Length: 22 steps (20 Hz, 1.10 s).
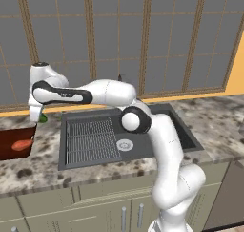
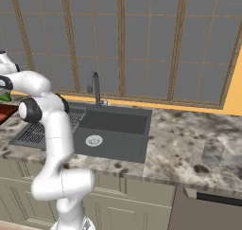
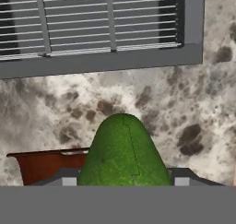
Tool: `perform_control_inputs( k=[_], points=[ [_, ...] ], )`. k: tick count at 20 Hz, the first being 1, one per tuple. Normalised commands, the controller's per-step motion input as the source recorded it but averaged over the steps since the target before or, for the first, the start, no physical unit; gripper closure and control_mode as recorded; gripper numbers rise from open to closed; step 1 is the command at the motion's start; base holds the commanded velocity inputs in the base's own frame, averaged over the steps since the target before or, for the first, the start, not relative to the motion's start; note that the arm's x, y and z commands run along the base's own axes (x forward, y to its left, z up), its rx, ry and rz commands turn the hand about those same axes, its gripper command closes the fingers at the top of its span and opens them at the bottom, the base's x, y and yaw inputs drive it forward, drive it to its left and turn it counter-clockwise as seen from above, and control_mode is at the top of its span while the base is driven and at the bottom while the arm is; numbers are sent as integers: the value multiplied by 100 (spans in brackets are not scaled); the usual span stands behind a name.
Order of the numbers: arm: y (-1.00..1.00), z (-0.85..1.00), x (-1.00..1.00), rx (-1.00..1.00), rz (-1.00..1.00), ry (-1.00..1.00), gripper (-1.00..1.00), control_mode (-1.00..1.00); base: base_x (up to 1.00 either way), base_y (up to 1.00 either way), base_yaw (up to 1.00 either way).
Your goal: Pick up all produce items and place them in the sink. Turn on the sink faucet to wash them. Then turn the sink off and put them in the tray.
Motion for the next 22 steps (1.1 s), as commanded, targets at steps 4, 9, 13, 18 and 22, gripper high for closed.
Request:
perform_control_inputs(
  k=[4,9,13,18,22],
  points=[
    [33,-11,60,-4,30,0,100,-100,0,0,0],
    [34,-38,53,-4,24,0,100,-100,0,0,0],
    [3,-14,62,0,18,0,100,-100,0,0,0],
    [0,-6,57,0,20,1,100,-100,0,0,0],
    [0,-8,57,0,20,1,100,-100,0,0,0]
  ],
)
